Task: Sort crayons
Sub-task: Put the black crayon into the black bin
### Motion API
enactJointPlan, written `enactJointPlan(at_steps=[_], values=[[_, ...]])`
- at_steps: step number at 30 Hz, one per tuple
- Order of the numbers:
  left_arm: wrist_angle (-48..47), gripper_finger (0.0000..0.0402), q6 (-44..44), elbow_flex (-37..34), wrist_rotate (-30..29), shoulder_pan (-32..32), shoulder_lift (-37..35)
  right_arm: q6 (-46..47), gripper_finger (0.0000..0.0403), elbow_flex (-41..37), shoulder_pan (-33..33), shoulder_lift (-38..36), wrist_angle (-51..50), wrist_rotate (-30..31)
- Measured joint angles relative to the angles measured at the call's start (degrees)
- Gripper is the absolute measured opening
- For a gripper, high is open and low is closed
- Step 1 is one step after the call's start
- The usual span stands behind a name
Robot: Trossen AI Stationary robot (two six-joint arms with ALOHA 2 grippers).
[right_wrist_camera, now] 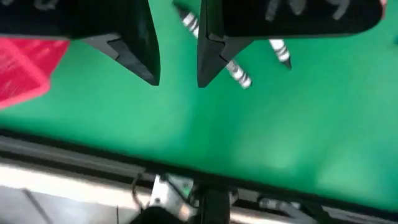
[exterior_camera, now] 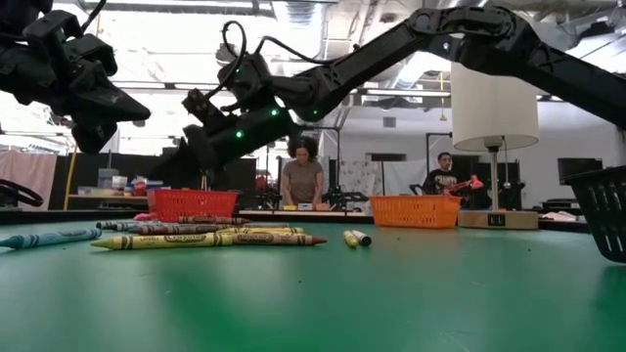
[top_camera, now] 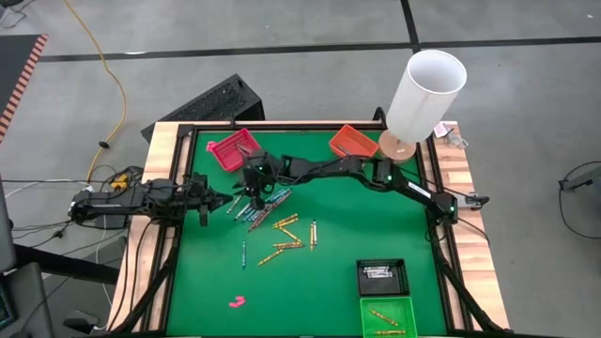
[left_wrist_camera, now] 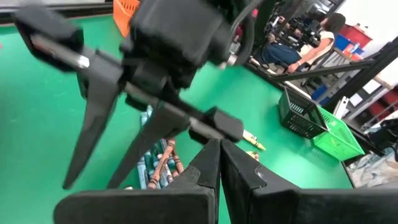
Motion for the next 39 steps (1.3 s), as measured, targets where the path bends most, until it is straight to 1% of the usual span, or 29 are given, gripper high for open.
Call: enactJointPlan(at_steps=[6, 11, 13, 16, 18, 28, 30, 32, 33, 35, 36, 39], values=[[-0.6, 0.0, -0.3, 0.0, 0.0, 0.0, 0.0, -1.6, 0.0102, 0.1, -0.2, 1.0, 1.8, 0.1], [-0.7, 0.0, -0.3, 0.0, 0.0, 0.0, 0.0, -0.4, 0.0102, 0.1, 0.2, 2.5, 2.1, 0.2], [-0.8, 0.0, -0.3, 0.0, 0.0, 0.0, 0.0, -0.4, 0.0102, 0.1, 0.6, 2.8, 0.8, 0.9], [-1.4, 0.0, -0.3, 0.0, 0.0, 0.0, 0.0, -2.0, 0.0102, 0.1, 1.5, 3.6, 0.3, 4.3], [-1.8, 0.0, -0.4, 0.0, 0.0, 0.0, 0.0, -2.0, 0.0102, 0.1, 1.9, 3.8, -1.1, 4.7], [-4.2, 0.0, -0.8, 0.0, -0.2, 0.0, 0.0, -4.1, 0.0102, 0.3, 2.1, 2.9, -10.8, 4.6], [-4.8, 0.0, -1.3, 0.0, -0.1, 0.0, 0.0, -4.1, 0.0102, 2.0, 2.2, 2.6, -16.5, 4.0], [-5.1, 0.0, -1.3, 0.0, 0.2, 0.0, 0.0, -4.7, 0.0102, 4.3, 2.4, 2.3, -22.4, 2.0], [-4.9, 0.0, -1.3, 0.0, 0.4, 0.0, 0.0, -5.2, 0.0102, 5.5, 2.4, 2.3, -24.5, 0.7], [-5.0, 0.0, -1.3, 0.0, 0.5, 0.0, 0.0, -6.1, 0.0102, 8.4, 2.8, 2.6, -28.4, 0.3], [-5.0, 0.0, -1.3, 0.0, 0.5, 0.0, 0.0, -6.2, 0.0102, 10.1, 2.9, 2.7, -29.7, 0.4], [-4.9, 0.0, -1.3, 0.0, 0.5, 0.0, 0.0, -4.3, 0.0102, 13.8, 3.1, 2.4, -29.0, 2.5]])
